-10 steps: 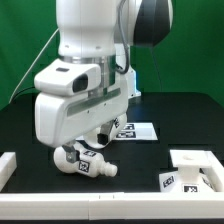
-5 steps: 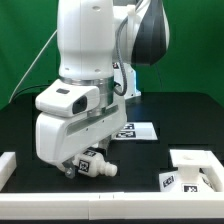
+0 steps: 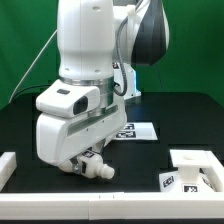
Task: Assemble lamp
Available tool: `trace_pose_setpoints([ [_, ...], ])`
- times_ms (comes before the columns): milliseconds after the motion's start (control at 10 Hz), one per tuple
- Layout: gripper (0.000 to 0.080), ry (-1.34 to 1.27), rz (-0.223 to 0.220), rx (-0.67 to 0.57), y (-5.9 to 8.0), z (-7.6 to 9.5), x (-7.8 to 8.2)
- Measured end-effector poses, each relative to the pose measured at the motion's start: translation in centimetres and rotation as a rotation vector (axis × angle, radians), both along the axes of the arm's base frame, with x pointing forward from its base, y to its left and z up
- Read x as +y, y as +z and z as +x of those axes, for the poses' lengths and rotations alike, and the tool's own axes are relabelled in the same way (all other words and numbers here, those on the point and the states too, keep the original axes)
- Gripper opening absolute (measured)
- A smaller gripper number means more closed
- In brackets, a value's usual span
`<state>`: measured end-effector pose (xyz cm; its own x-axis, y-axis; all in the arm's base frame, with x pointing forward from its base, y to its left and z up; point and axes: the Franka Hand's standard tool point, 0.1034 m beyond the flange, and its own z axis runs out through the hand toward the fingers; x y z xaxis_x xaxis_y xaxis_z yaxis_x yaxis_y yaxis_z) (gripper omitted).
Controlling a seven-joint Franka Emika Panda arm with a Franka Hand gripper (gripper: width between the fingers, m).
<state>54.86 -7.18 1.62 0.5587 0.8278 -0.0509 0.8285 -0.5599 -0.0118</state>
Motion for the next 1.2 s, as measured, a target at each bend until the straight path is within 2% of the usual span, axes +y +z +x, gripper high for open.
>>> trace_pose_setpoints([
  [400,0.0337,0.554,-0.033,0.02,2.2,0.7,0.1],
  [800,0.0338,0.784,-0.043,0.049,2.0,0.5,-0.6],
  [1000,0.0338,1.133,-0.052,0.091,3.1,-0.8,-3.0],
  [1100,0.0338,1.312,-0.037,0.119,3.5,-1.8,-4.4],
  [1200,0.0338,1.37,-0.017,0.133,3.5,-2.3,-5.2],
])
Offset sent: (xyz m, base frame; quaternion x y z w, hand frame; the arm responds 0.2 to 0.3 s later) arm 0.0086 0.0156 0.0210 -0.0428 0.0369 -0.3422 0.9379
